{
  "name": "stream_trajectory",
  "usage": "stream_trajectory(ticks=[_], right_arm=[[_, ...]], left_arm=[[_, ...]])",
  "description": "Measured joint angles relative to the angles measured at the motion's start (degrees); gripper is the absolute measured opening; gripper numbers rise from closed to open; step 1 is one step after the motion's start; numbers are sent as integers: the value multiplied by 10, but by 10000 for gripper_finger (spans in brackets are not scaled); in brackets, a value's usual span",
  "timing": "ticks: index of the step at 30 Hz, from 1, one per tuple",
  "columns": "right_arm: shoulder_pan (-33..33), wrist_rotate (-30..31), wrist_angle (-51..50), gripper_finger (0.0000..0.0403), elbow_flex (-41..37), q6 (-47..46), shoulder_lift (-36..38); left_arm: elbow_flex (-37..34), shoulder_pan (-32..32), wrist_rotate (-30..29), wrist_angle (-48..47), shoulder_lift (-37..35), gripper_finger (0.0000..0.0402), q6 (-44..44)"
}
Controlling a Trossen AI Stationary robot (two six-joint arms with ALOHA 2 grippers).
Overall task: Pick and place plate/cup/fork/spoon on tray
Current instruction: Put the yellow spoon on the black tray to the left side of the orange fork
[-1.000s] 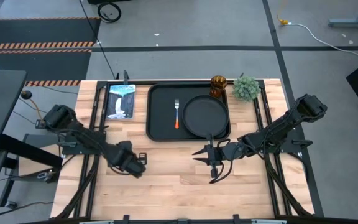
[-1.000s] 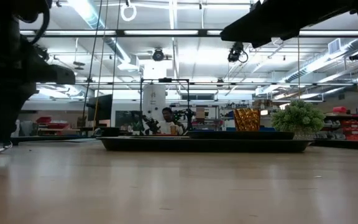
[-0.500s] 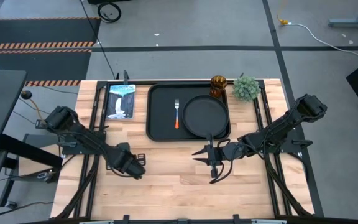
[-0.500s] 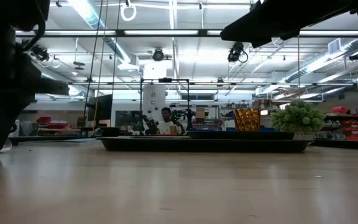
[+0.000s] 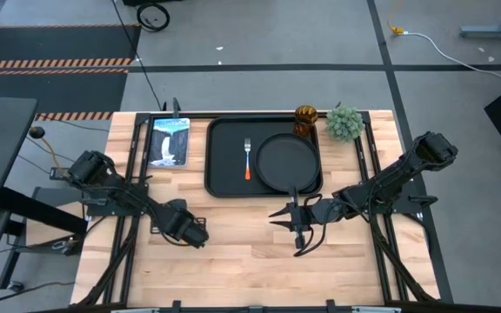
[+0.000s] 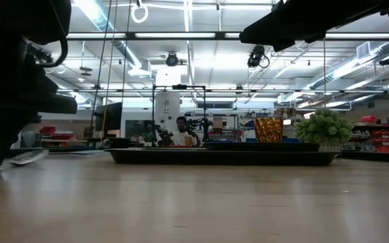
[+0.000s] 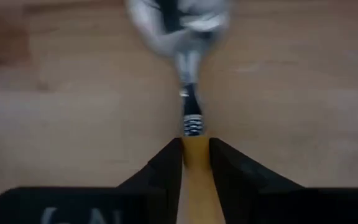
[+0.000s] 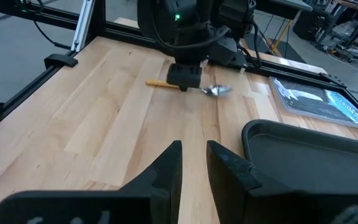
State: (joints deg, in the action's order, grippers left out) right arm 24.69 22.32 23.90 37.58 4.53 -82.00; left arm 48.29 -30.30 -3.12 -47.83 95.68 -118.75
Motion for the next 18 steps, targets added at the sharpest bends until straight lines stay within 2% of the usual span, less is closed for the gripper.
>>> stream_trajectory(ticks=[5,11,18], right_arm=[[0,0,0,80,0,0,0],[0,0,0,80,0,0,0],[0,0,1,80,0,0,0]], left_arm=[[0,4,-5,4,0,54,84],[17,21,4,-12,3,57,145],[73,40,-33,-78,5,67,182]])
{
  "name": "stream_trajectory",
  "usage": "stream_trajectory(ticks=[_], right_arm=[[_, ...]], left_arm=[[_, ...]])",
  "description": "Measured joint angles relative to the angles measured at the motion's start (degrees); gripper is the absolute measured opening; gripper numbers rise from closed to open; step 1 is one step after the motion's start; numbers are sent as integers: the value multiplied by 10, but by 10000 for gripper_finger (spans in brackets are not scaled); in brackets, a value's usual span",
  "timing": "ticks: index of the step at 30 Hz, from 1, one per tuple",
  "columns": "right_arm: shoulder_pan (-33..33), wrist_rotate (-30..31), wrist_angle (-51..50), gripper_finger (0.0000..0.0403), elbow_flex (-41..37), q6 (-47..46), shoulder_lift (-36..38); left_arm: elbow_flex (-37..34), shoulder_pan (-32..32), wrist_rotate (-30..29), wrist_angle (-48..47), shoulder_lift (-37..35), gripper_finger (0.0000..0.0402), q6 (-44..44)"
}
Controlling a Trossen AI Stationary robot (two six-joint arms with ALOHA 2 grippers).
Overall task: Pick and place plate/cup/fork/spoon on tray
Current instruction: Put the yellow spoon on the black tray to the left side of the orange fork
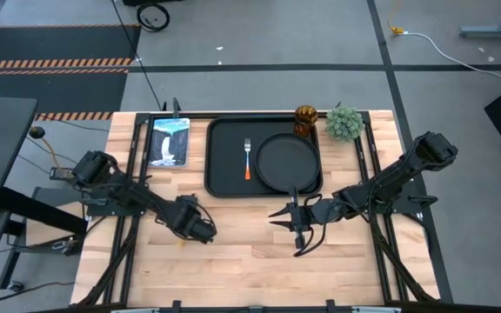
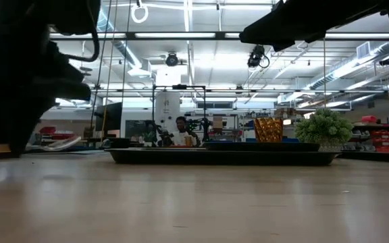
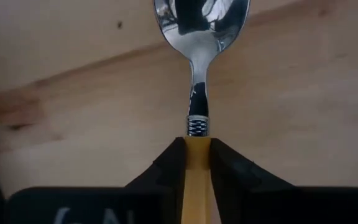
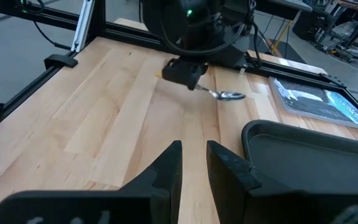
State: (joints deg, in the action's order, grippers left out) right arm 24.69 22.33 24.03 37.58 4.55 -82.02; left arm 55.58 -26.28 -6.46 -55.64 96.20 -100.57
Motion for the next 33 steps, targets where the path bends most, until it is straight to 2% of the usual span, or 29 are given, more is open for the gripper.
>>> stream_trajectory(ticks=[7,11,20,27,33], right_arm=[[0,0,5,80,0,1,0],[0,0,8,80,0,1,0],[0,0,8,80,0,1,0],[0,0,8,80,0,2,0],[0,0,8,80,0,2,0]], left_arm=[[29,45,-40,-14,-15,61,38],[51,95,-67,-18,-26,66,96],[82,226,-85,0,-28,66,220],[82,336,-86,104,-28,67,318],[82,401,-84,208,-11,67,370]])
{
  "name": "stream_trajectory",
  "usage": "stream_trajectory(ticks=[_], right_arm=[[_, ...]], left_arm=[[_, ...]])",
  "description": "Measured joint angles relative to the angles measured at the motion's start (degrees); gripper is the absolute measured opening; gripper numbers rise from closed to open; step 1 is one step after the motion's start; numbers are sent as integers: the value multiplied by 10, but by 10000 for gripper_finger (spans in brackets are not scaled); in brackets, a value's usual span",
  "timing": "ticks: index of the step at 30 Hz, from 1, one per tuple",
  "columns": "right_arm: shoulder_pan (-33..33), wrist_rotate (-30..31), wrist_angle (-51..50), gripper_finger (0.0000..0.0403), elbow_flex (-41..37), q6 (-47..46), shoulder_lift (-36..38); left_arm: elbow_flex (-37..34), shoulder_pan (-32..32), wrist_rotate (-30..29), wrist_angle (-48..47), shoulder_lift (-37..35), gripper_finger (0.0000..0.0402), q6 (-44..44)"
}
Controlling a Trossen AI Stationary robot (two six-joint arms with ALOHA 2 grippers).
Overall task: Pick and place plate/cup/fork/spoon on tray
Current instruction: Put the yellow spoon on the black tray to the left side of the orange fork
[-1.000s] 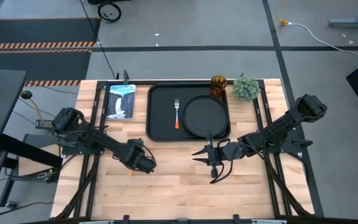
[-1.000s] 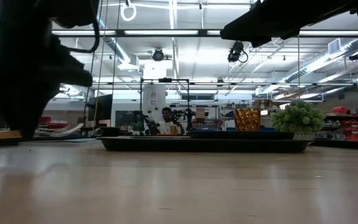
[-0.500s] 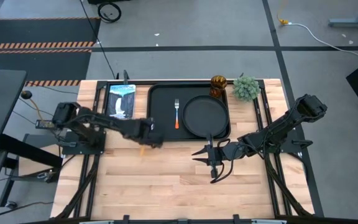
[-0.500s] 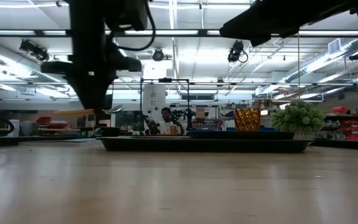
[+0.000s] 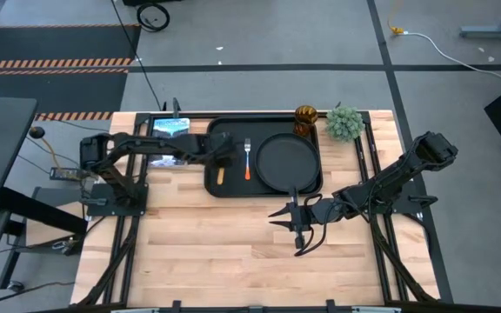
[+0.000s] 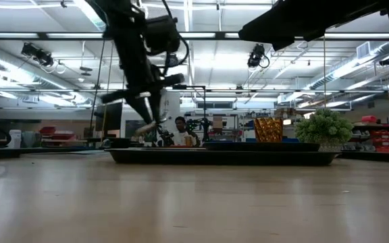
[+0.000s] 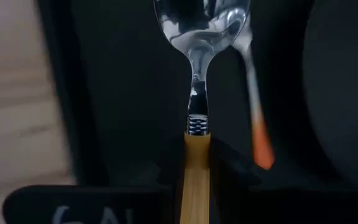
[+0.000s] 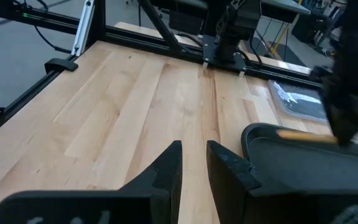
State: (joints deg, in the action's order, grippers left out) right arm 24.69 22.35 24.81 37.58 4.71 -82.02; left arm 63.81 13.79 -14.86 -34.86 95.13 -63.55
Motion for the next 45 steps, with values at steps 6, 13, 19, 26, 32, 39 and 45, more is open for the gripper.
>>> stream_trajectory(ticks=[6,13,19,26,32,39,45], right_arm=[[0,0,0,80,0,2,0],[0,0,0,80,0,4,0],[0,0,7,80,0,7,0],[0,0,12,80,0,11,0],[0,0,12,80,0,10,0],[0,0,12,80,0,9,0],[0,0,12,80,0,9,0]], left_arm=[[0,37,20,79,46,68,17],[-1,70,53,116,80,68,23],[0,76,74,155,95,68,14],[0,83,79,167,121,68,9],[0,86,81,175,129,68,7],[0,85,82,175,130,69,12],[0,85,74,175,130,90,12]])
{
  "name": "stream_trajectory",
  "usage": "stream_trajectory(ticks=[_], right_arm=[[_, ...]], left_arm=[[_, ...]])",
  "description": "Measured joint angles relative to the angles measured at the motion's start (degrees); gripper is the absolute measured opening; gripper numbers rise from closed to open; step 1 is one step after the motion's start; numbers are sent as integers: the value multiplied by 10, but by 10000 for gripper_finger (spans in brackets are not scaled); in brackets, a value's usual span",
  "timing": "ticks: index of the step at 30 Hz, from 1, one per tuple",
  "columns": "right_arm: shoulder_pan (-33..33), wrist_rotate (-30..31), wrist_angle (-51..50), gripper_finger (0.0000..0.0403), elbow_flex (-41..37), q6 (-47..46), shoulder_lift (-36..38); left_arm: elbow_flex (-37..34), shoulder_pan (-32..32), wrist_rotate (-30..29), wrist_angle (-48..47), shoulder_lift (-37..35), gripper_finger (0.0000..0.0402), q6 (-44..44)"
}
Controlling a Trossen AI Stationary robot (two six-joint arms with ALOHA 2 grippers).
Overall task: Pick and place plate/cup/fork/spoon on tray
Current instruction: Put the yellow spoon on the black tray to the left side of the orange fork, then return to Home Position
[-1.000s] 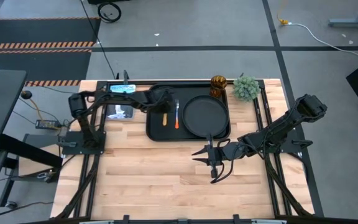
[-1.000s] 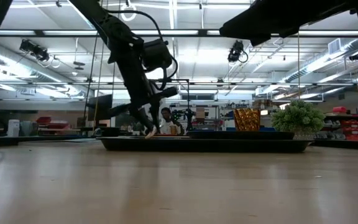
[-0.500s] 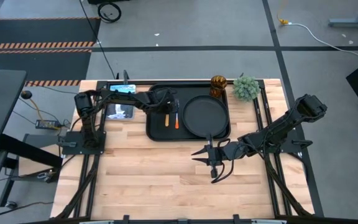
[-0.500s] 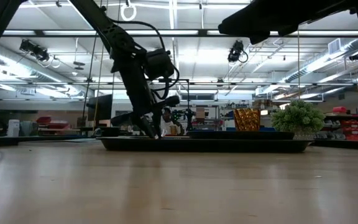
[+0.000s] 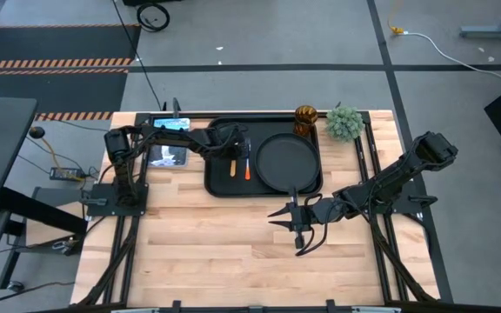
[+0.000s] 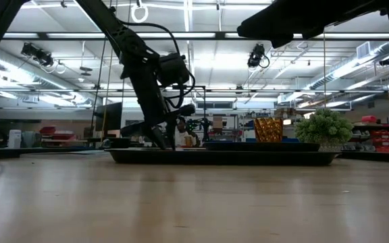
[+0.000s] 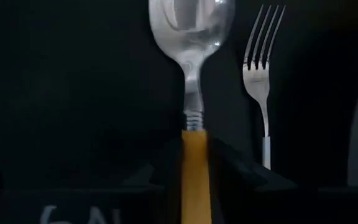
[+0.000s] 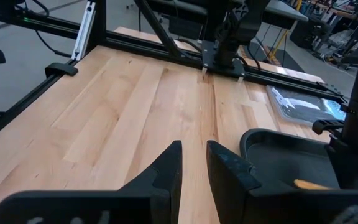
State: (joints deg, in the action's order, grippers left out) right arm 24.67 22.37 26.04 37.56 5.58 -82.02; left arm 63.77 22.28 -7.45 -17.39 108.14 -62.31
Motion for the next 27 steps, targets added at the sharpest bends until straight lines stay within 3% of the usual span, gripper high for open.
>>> stream_trajectory(ticks=[10,18,24,27], right_arm=[[0,0,-9,80,0,1,0],[0,36,-56,80,0,2,16],[-9,32,-68,78,-24,20,76],[-34,-12,-56,68,-59,39,124]], left_arm=[[0,0,4,-3,-7,124,31],[0,-3,77,-6,-83,125,118],[0,-33,125,66,-126,125,303],[0,-55,150,134,-135,125,426]])
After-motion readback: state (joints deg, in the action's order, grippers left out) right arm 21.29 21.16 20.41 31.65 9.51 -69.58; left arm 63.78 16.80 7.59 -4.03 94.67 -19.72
